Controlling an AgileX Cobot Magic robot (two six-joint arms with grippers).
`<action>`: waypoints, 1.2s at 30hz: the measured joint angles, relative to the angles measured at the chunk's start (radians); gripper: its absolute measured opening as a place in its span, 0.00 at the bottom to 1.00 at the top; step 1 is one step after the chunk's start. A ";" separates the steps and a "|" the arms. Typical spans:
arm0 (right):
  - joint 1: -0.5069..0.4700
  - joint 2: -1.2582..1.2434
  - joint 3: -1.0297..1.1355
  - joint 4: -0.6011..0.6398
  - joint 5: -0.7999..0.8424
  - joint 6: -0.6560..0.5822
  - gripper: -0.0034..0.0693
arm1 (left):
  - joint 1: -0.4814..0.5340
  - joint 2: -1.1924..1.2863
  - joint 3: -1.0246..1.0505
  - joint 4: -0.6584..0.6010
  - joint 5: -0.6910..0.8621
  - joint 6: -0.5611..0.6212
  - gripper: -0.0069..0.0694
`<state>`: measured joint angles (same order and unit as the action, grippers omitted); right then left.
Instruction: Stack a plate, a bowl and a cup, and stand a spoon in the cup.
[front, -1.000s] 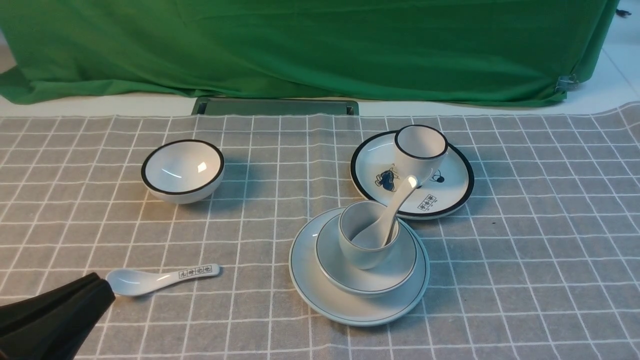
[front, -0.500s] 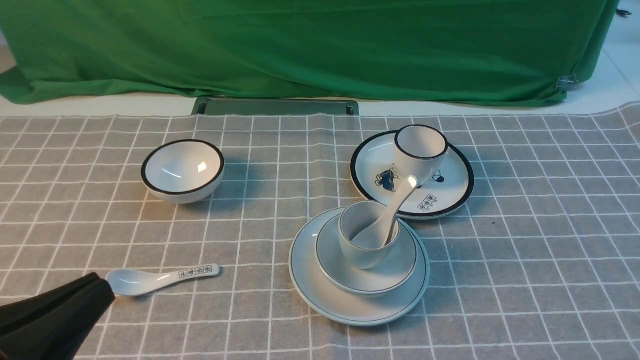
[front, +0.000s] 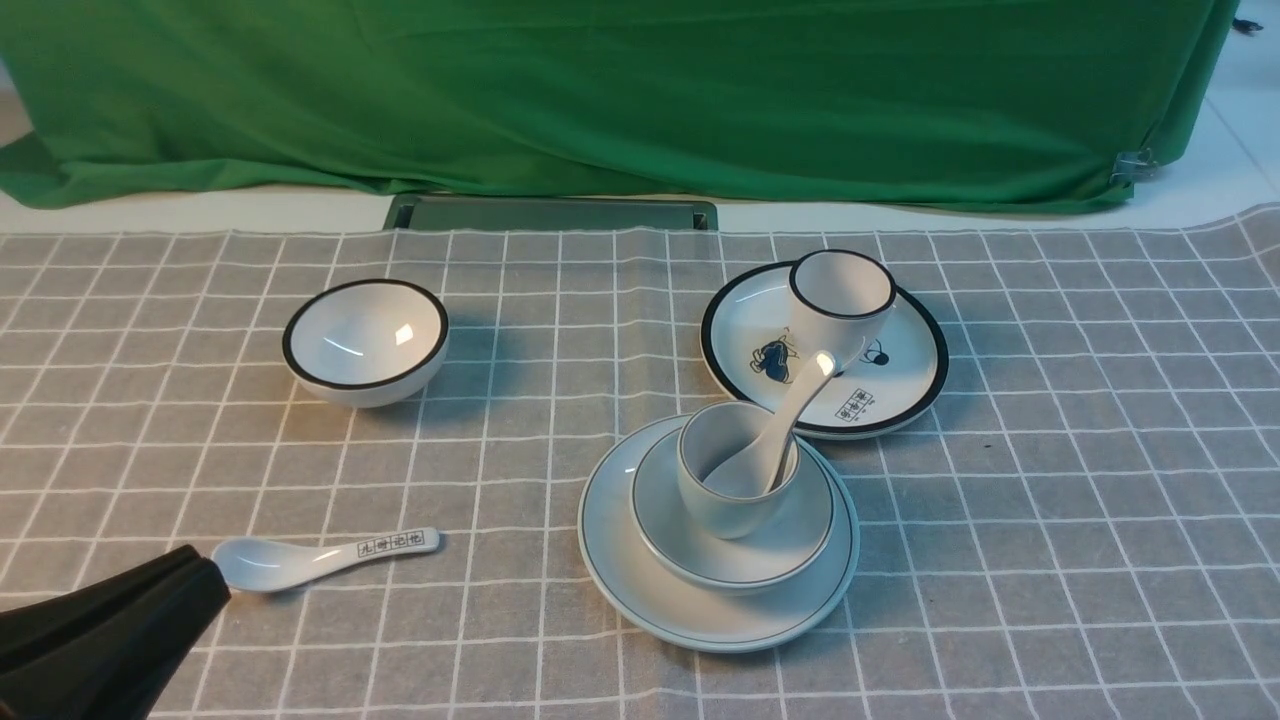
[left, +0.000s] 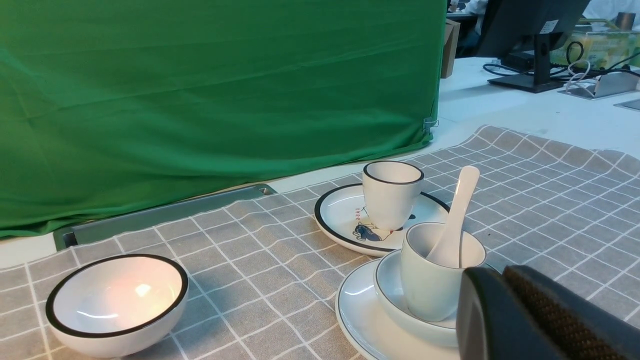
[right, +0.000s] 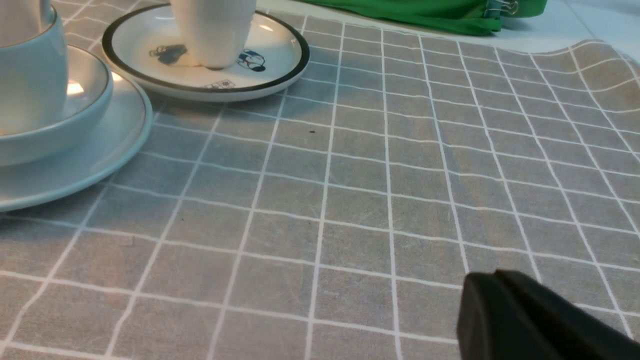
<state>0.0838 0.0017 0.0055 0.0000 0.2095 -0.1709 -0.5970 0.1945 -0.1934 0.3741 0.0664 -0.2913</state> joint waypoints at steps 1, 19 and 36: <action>0.000 0.000 0.000 0.000 0.000 0.000 0.10 | 0.000 0.000 0.000 0.000 0.000 0.000 0.11; 0.000 0.000 0.000 0.000 0.000 0.000 0.16 | 0.379 0.000 0.008 -0.441 -0.026 0.455 0.11; 0.000 0.000 0.000 0.000 0.000 0.000 0.21 | 0.690 -0.193 0.199 -0.579 0.092 0.485 0.11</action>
<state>0.0838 0.0017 0.0055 0.0000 0.2095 -0.1709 0.0928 0.0012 0.0060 -0.2046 0.1582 0.1940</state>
